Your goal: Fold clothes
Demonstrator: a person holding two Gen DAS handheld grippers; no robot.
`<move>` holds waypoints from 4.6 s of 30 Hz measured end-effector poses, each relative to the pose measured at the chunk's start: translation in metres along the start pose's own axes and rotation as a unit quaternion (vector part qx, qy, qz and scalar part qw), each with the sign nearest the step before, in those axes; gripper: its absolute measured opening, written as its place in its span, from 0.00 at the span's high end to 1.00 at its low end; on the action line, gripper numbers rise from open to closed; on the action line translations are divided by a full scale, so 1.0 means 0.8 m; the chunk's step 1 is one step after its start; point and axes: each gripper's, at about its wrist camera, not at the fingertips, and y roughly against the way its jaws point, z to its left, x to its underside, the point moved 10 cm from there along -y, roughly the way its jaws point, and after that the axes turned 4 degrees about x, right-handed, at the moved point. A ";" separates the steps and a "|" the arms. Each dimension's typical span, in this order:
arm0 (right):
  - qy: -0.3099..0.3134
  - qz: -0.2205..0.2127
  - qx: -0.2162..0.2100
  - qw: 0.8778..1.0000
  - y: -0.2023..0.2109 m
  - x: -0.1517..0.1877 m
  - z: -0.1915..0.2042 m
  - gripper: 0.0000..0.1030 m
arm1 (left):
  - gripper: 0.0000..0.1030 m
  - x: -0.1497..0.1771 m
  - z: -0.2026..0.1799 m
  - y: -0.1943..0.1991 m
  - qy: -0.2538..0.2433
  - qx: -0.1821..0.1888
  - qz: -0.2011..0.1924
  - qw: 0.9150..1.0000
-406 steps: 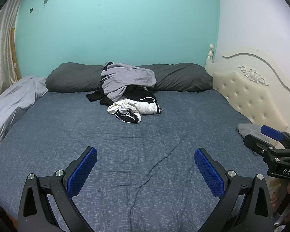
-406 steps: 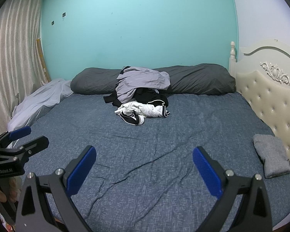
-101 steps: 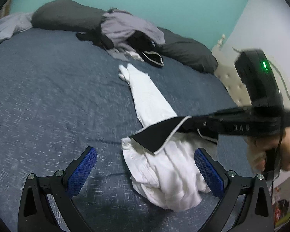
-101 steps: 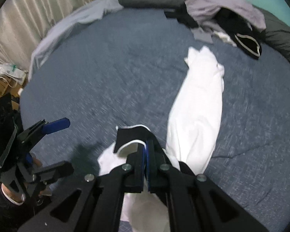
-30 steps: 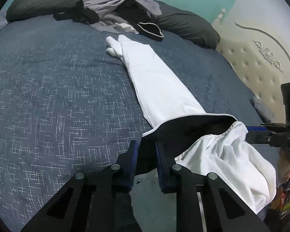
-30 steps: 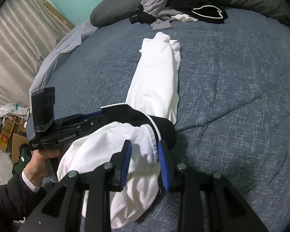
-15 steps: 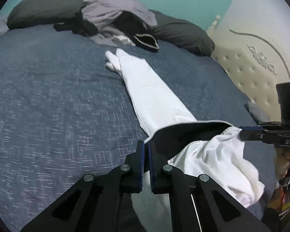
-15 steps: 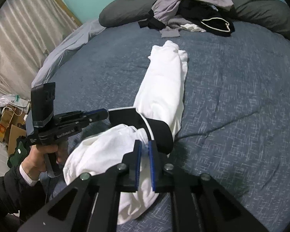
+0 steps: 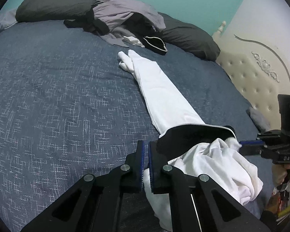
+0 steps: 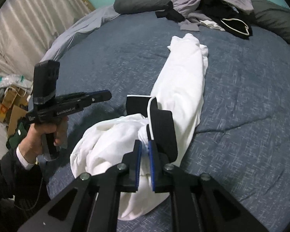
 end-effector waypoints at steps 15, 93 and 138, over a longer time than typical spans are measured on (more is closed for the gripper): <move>-0.131 0.007 -0.006 0.991 -0.003 -0.028 -0.077 0.41 | 0.96 -0.003 0.007 0.008 0.007 -0.003 -0.008 1.000; -0.180 -0.140 0.161 0.960 0.473 -0.275 0.059 0.91 | 0.85 -0.076 -0.152 0.320 -0.049 -0.009 -0.091 0.995; -0.186 0.035 0.035 0.981 -0.021 -0.148 -0.075 0.63 | 0.79 0.027 -0.046 0.048 0.071 0.016 -0.001 0.997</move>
